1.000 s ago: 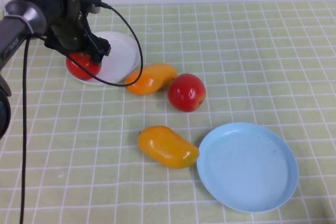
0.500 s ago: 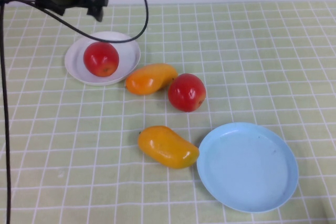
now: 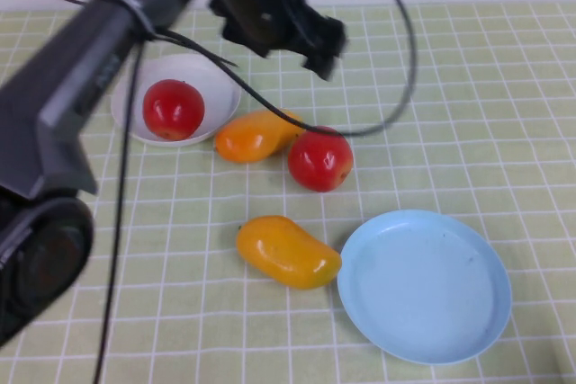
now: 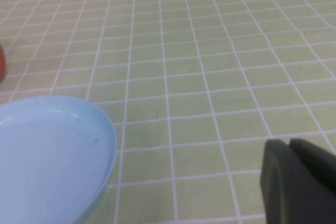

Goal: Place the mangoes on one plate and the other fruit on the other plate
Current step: Put one type of fruit in the left plate

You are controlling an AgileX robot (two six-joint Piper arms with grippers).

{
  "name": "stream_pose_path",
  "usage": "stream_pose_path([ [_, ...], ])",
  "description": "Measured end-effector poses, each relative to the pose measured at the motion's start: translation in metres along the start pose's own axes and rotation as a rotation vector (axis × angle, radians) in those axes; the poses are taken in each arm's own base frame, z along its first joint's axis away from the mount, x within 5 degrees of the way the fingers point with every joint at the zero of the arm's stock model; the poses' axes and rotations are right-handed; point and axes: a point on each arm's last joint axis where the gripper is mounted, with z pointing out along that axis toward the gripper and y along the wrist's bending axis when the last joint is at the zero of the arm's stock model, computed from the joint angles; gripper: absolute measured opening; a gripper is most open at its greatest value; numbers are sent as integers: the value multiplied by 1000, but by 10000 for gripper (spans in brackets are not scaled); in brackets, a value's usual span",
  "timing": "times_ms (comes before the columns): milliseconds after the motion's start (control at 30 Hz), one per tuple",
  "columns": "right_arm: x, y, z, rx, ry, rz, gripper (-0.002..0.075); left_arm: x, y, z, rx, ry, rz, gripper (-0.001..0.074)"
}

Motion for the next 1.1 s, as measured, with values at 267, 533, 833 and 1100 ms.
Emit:
stream_pose_path([
  [267,0,0,0,0,0,0,-16,7,-85,10,6,32,232,669],
  [533,0,0,0,0,0,0,-16,31,-85,-1,-68,116,321,669],
  [833,0,0,0,0,0,0,-16,38,-80,21,-122,178,367,669],
  [1100,0,0,0,0,0,0,-16,37,-73,45,-132,165,367,669],
])
